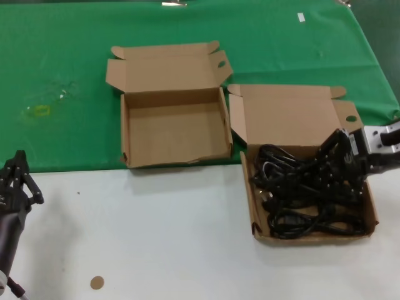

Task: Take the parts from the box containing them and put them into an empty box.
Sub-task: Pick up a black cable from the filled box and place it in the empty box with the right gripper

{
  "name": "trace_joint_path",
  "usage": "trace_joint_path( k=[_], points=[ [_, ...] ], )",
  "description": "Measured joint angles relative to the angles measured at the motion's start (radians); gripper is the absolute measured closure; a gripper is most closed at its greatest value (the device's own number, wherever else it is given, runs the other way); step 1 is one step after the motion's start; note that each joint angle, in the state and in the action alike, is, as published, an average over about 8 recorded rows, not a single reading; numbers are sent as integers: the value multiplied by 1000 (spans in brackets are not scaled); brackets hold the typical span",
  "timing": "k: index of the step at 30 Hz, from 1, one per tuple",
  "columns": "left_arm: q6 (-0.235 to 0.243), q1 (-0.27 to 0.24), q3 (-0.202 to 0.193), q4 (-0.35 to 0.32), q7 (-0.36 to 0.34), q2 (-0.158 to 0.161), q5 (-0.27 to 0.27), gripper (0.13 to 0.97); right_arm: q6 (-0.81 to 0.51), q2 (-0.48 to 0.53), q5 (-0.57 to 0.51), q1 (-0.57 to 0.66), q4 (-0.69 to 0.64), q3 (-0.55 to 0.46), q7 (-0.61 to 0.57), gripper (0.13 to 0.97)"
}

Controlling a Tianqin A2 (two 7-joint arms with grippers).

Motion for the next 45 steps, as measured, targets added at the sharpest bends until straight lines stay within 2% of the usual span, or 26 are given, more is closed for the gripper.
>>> trace_joint_path(
  k=[12, 27, 34, 45],
  points=[
    [0, 0, 0, 0, 0, 0, 0, 953, -11, -66, -11, 84, 20, -10, 34, 865],
    [0, 0, 0, 0, 0, 0, 0, 953, 80, -309, -87, 221, -119, -86, 31, 867],
    [0, 0, 0, 0, 0, 0, 0, 953, 141, -435, -108, 280, -242, -112, 2, 867],
    [0, 0, 0, 0, 0, 0, 0, 953, 229, -615, -99, 386, -557, -120, -137, 867]
  ],
)
